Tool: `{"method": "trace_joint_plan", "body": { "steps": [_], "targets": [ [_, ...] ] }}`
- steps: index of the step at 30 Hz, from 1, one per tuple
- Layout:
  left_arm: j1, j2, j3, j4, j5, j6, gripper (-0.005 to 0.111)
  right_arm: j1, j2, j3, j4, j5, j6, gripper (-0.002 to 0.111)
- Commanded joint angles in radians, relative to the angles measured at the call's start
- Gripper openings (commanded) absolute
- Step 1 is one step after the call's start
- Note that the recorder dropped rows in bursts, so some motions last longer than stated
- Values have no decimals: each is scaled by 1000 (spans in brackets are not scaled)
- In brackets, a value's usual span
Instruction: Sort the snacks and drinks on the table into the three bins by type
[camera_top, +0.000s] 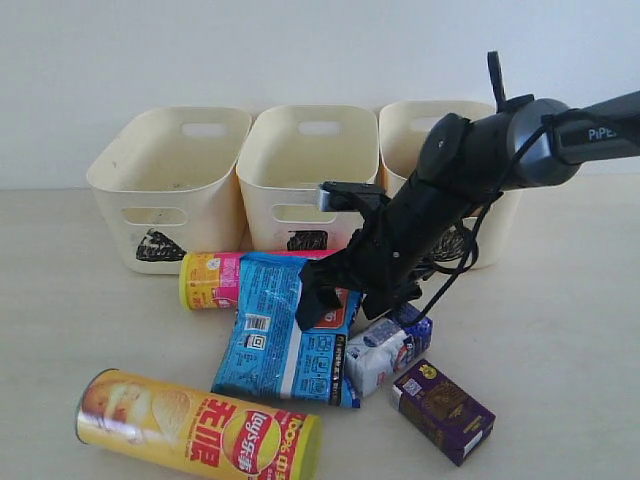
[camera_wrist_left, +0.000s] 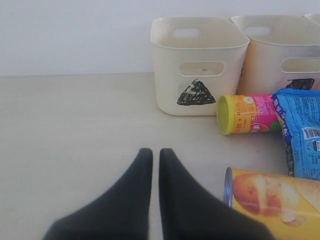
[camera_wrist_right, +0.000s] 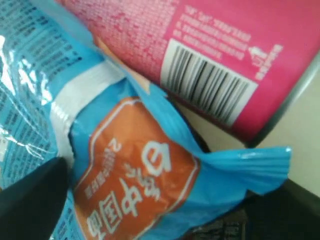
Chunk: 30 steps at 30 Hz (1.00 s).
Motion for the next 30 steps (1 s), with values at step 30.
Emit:
{"method": "trace_joint_plan", "body": {
  "steps": [30],
  "targets": [
    [3, -3, -2, -8, -6, -7, 4, 2, 4, 0, 198, 23, -180, 80]
  ]
}}
